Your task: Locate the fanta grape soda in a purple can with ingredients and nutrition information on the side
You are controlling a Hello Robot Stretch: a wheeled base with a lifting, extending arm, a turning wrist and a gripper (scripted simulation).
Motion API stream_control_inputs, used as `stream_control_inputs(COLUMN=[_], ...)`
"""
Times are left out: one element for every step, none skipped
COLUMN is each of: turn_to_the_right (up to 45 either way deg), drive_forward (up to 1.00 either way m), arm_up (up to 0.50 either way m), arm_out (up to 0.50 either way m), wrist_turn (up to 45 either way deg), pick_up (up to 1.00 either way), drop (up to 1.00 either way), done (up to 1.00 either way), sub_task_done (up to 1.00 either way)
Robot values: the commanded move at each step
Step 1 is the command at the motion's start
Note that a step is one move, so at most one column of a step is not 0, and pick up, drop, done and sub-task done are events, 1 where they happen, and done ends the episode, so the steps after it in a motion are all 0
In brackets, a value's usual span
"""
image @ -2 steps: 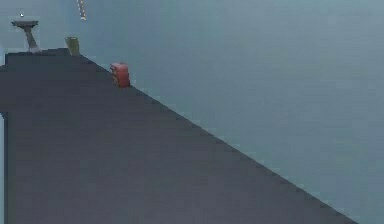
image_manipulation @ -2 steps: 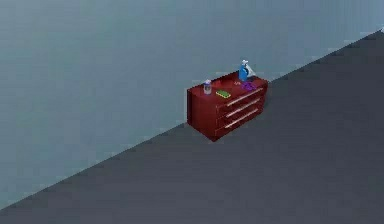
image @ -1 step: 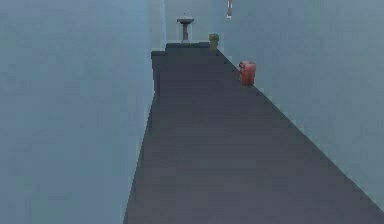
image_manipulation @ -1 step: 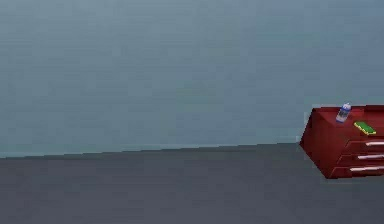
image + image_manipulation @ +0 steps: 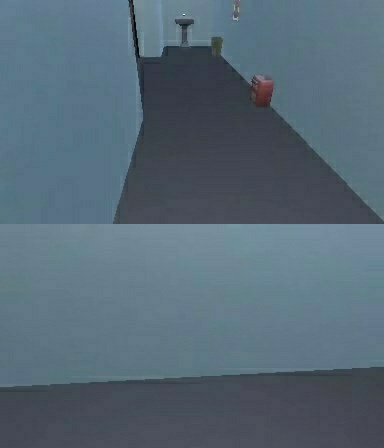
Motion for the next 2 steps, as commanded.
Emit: stream_control_inputs(turn_to_the_right=[-3.0, 0.0], drive_forward=[0.00, 1.00], arm_up=[0.00, 0.00], arm_out=[0.00, 0.00], wrist_turn=[0.0, 0.0], pick_up=[0.00, 0.00], drop=[0.00, 0.00], done=[0.00, 0.00], sub_task_done=[0.00, 0.00])
